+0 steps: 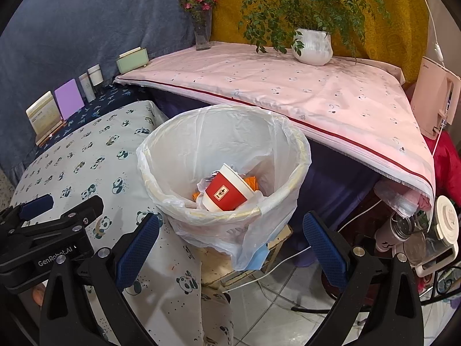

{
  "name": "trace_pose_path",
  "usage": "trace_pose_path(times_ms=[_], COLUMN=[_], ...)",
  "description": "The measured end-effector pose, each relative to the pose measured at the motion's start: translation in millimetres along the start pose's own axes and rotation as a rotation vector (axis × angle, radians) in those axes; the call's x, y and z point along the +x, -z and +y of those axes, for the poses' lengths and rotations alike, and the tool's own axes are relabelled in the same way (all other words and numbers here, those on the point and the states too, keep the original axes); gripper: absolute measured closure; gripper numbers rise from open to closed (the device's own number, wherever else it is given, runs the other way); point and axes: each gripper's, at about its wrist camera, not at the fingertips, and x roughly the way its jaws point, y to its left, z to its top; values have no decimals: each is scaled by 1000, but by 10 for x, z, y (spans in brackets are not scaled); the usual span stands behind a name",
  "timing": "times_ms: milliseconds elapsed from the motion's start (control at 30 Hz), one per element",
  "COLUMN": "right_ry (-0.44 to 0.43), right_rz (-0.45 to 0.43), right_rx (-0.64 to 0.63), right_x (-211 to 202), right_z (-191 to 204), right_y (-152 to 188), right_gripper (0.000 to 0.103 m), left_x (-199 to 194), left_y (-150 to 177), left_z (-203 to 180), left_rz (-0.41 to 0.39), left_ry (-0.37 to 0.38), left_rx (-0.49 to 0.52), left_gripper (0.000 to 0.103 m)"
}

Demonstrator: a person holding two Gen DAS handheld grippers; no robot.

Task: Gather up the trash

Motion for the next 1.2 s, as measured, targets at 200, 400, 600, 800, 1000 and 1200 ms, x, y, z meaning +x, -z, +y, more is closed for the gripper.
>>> trace_pose_path(times_ms=[200, 400, 600, 800, 1000, 1200], right_ry=[1, 1, 1, 2, 4, 6], right_rz=[3, 3, 3, 3, 4, 2], right_rx=[1, -1, -1, 0, 0, 2], right_x=[12, 14, 14, 16, 19, 20], right_z=[-1, 2, 1, 1, -2, -14], right_y=[7, 14, 12, 14, 15, 24], right_gripper=[7, 7, 7, 7, 7, 7], left_x=[7, 4, 12, 12, 11, 33], left_y=[1, 4, 4, 4, 6, 21], left_z=[9, 2, -7, -6, -11, 17], left_rz=[4, 2, 5, 5, 5, 14], left_ry=[-1, -1, 2, 2, 6, 9], left_rx=[-2, 0, 2, 2, 4, -25], left_gripper=[10, 10, 10, 10, 10, 10])
